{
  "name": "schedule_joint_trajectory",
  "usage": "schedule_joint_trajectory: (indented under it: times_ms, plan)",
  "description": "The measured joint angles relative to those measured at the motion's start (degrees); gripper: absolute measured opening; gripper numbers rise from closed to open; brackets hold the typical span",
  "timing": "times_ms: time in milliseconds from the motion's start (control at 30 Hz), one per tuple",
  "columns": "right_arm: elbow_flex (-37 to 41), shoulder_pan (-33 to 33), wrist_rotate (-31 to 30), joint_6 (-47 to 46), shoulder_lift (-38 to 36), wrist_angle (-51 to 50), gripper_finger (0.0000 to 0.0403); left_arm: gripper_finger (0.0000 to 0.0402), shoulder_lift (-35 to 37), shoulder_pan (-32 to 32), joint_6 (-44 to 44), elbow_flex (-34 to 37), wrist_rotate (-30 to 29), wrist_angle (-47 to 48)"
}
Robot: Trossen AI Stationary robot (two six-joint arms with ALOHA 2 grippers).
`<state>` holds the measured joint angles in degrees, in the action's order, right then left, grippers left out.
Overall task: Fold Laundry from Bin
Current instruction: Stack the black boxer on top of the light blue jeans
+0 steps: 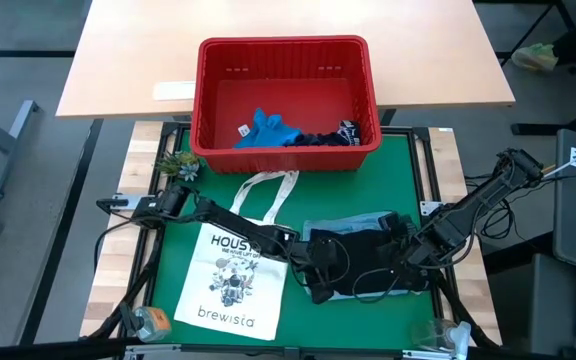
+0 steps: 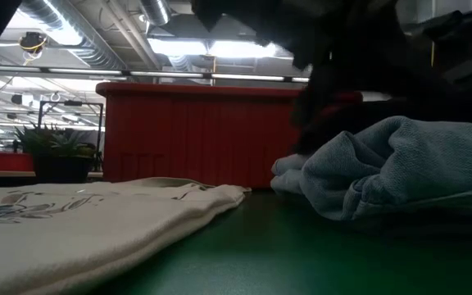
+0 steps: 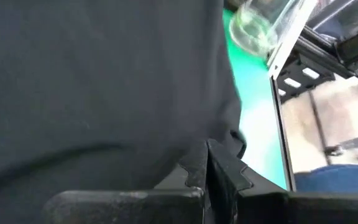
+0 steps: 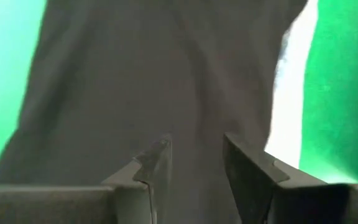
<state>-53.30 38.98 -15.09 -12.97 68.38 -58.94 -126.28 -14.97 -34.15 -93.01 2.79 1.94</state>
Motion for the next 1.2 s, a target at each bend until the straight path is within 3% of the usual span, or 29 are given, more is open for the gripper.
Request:
schedule_joint_trajectory:
  times_ms: [367,667,900,1200]
  plan:
    - [0.0,0.5,7.2,-1.5,0.0,0.6,0.0143,0.0,4.4,2.4,4.4,0.0,-5.6,6.9]
    - [2.9,8.1,6.0,-10.2,0.1,0.5,0.0143,0.0,4.4,5.9,4.4,0.0,-14.3,17.7]
    - [5.3,11.1,5.7,-15.8,0.1,0.3,0.0143,0.0,4.2,7.3,4.3,0.3,-14.7,21.1]
    - [3.8,11.3,5.7,-14.7,0.1,0.0,0.0143,0.0,6.1,8.3,8.6,-0.9,-14.7,22.6]
